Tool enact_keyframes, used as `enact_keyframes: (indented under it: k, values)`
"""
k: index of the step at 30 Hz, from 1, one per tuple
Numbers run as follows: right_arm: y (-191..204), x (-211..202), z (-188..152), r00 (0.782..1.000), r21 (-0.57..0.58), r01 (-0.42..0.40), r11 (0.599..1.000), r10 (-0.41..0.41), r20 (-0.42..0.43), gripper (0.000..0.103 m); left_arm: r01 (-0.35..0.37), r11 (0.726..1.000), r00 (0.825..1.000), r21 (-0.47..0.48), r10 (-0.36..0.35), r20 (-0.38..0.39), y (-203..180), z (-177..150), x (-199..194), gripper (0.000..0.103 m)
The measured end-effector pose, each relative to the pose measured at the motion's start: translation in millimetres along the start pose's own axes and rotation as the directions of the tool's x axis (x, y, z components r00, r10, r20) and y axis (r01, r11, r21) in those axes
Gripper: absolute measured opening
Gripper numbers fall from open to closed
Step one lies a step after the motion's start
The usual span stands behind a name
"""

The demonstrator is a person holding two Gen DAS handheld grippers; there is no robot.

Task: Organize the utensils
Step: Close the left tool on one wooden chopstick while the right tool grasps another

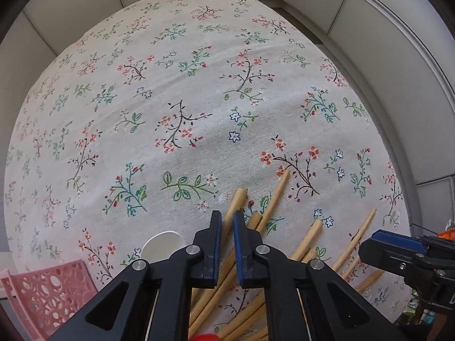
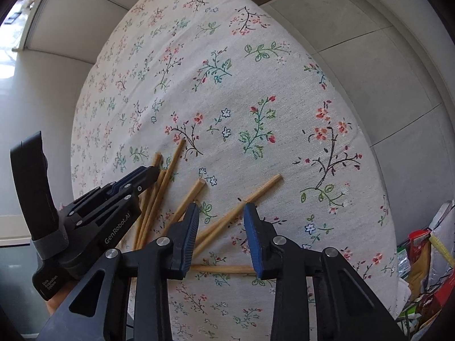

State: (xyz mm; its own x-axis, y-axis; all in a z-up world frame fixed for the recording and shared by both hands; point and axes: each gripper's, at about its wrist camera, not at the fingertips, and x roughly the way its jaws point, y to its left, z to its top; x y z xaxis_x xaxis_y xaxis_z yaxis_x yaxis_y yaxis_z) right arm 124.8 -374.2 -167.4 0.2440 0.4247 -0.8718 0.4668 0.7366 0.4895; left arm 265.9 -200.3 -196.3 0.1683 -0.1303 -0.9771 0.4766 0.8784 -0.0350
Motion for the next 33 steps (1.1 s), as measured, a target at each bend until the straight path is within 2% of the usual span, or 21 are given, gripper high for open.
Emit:
enact_keyframes:
  k: [2,5,11,14,16,18,23,25,27,30,33]
  values:
    - [-2,4,1,1.000,0.018,-0.017,1.000,0.017,-0.010,0.030,0.019,0.999,1.000,-0.049,-0.019,0.007,10,-1,-5,0.001]
    - [-8,10,2,1.000,0.053,0.004,0.999,-0.003,-0.024,0.029,0.024,0.997,1.000,-0.075,-0.023,0.016,20,-4,-11,0.000]
    - [-13,0,-1,0.999,0.068,0.032,0.997,-0.033,0.011,0.029,0.081,0.996,0.996,-0.041,-0.080,0.032,22,-15,-18,0.003]
    - [-22,-2,0,0.999,0.089,0.039,0.995,-0.040,0.010,0.029,0.039,0.999,0.999,-0.012,-0.039,0.012,15,-11,-9,0.005]
    - [-28,-1,2,0.999,0.107,0.044,0.993,-0.045,0.008,0.029,0.033,0.999,0.999,-0.005,-0.033,0.021,12,-9,-4,0.012]
    - [-32,2,4,0.999,0.126,0.038,0.991,-0.038,0.000,0.029,0.025,1.000,1.000,-0.006,-0.025,0.001,10,-5,4,0.015]
    - [-33,6,9,1.000,0.146,0.024,0.989,-0.026,0.008,0.027,-0.030,0.998,1.000,0.055,0.030,-0.005,-4,3,10,0.016]
    - [-27,7,9,0.998,0.127,0.054,0.990,-0.057,0.020,0.026,-0.038,0.998,0.999,0.056,0.038,-0.014,-6,6,11,0.012]
    - [-17,10,10,0.993,0.094,0.104,0.990,-0.108,0.038,0.023,-0.044,0.998,0.999,0.056,0.044,-0.015,-10,10,14,0.012]
    - [0,15,10,0.976,0.044,0.201,0.979,-0.203,0.074,0.015,-0.073,0.996,0.997,0.059,0.073,0.006,-10,6,12,0.011]
    - [2,16,12,0.972,0.057,0.211,0.976,-0.215,0.094,0.009,-0.088,0.995,0.996,0.036,0.087,0.036,-6,0,-4,0.010]
